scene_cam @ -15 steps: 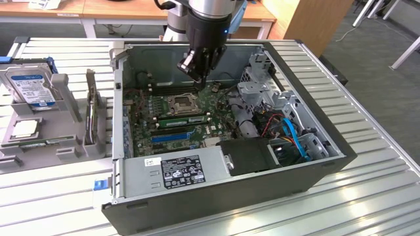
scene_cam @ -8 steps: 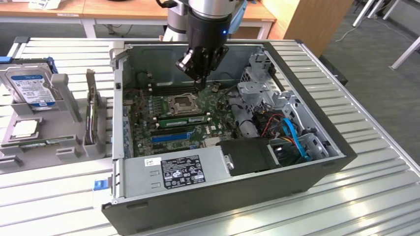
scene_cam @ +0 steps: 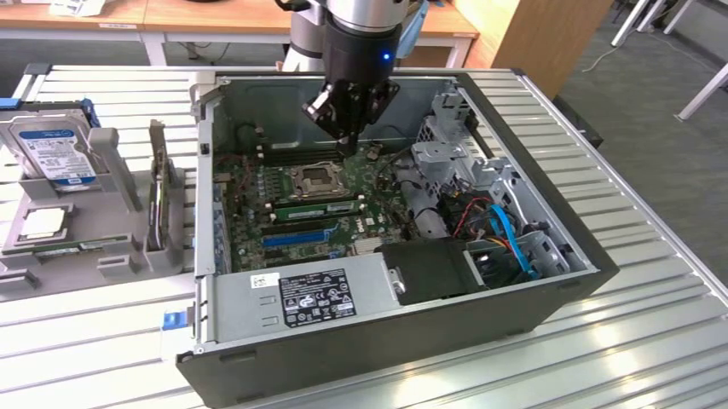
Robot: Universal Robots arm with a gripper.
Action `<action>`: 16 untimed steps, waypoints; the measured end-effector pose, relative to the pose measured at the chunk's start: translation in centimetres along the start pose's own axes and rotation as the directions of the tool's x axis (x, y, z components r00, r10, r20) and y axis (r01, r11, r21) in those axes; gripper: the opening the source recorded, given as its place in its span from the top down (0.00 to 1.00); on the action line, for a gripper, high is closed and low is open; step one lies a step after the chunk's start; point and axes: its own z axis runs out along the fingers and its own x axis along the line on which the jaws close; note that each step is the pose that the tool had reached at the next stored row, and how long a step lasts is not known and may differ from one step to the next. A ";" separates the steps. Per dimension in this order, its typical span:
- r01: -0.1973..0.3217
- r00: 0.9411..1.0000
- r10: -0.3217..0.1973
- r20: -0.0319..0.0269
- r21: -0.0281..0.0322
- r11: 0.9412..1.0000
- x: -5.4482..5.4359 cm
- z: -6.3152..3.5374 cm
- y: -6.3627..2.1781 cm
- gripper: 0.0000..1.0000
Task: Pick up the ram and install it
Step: 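Press down the ram until it locks into place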
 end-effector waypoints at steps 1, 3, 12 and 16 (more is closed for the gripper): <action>-0.012 1.000 0.012 0.000 0.000 1.000 0.0 0.00 0.00 0.90; -0.031 1.000 0.031 0.001 0.001 1.000 0.0 0.00 0.00 0.90; -0.127 0.992 0.127 0.002 0.005 0.992 0.0 0.02 0.00 0.90; -0.187 0.982 0.187 0.004 0.007 0.982 0.0 0.03 0.00 0.90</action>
